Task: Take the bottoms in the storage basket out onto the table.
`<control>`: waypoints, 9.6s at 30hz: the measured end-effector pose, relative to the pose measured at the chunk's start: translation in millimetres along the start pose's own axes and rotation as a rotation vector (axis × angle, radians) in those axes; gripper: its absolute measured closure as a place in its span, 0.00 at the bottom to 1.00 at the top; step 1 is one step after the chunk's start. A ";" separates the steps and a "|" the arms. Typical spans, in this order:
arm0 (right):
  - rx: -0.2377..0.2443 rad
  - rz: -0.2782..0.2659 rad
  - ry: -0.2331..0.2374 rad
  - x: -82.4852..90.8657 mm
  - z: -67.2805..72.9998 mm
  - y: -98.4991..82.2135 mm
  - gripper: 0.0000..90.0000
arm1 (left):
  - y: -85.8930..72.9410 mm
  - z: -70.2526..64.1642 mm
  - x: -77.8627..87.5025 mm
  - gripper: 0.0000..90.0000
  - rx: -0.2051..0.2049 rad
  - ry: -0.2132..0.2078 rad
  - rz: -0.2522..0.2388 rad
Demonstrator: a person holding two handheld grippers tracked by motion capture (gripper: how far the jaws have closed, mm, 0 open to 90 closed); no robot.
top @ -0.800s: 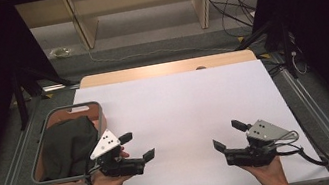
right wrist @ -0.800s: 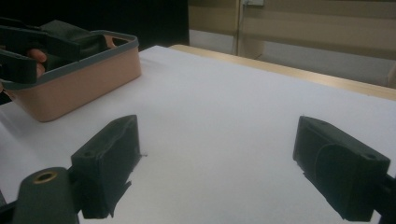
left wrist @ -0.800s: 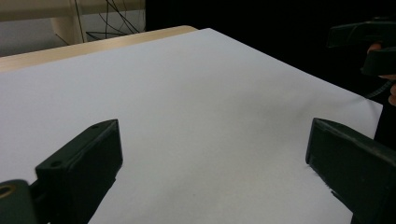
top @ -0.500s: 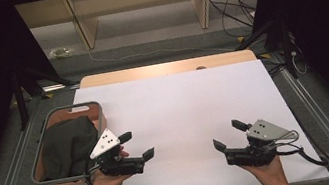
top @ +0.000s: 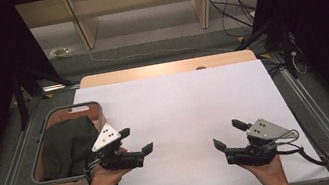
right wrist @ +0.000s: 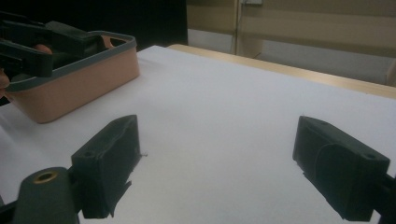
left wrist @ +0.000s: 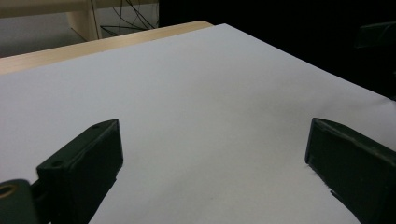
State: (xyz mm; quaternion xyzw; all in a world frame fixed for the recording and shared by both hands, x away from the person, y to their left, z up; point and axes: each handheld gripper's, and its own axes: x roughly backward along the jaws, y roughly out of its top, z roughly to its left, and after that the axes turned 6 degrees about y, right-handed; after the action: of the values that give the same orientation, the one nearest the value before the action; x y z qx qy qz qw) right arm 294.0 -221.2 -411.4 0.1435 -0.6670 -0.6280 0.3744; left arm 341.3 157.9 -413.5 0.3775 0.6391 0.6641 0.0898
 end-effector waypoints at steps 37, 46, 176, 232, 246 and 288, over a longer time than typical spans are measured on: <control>-0.009 0.008 0.033 -1.7 0.6 -0.5 0.18 | 31.0 111.9 32.4 0.05 0.207 0.409 0.107; -0.013 0.024 0.044 -3.3 0.3 -0.8 0.18 | 33.9 138.6 46.8 0.05 0.251 0.452 0.201; -0.028 0.149 0.145 -15.7 1.5 -6.3 0.19 | -17.2 207.2 18.9 0.35 0.337 0.484 0.587; -0.032 0.138 0.134 -14.4 0.2 -4.8 0.20 | 60.7 181.7 90.2 0.77 0.342 0.198 0.022; -0.027 0.137 0.130 -13.7 -0.4 -4.6 0.20 | 97.9 136.3 82.5 0.77 0.271 0.034 -0.061; -0.027 0.134 0.127 -12.8 -0.6 -4.5 0.20 | 154.0 28.1 8.6 0.77 0.192 -0.322 -0.059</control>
State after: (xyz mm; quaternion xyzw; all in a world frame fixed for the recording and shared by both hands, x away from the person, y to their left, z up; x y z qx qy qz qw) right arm 301.8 -213.9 -419.8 0.1330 -0.6413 -0.6000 0.4593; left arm 408.5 159.3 -271.8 0.4665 0.6878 0.5283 0.1739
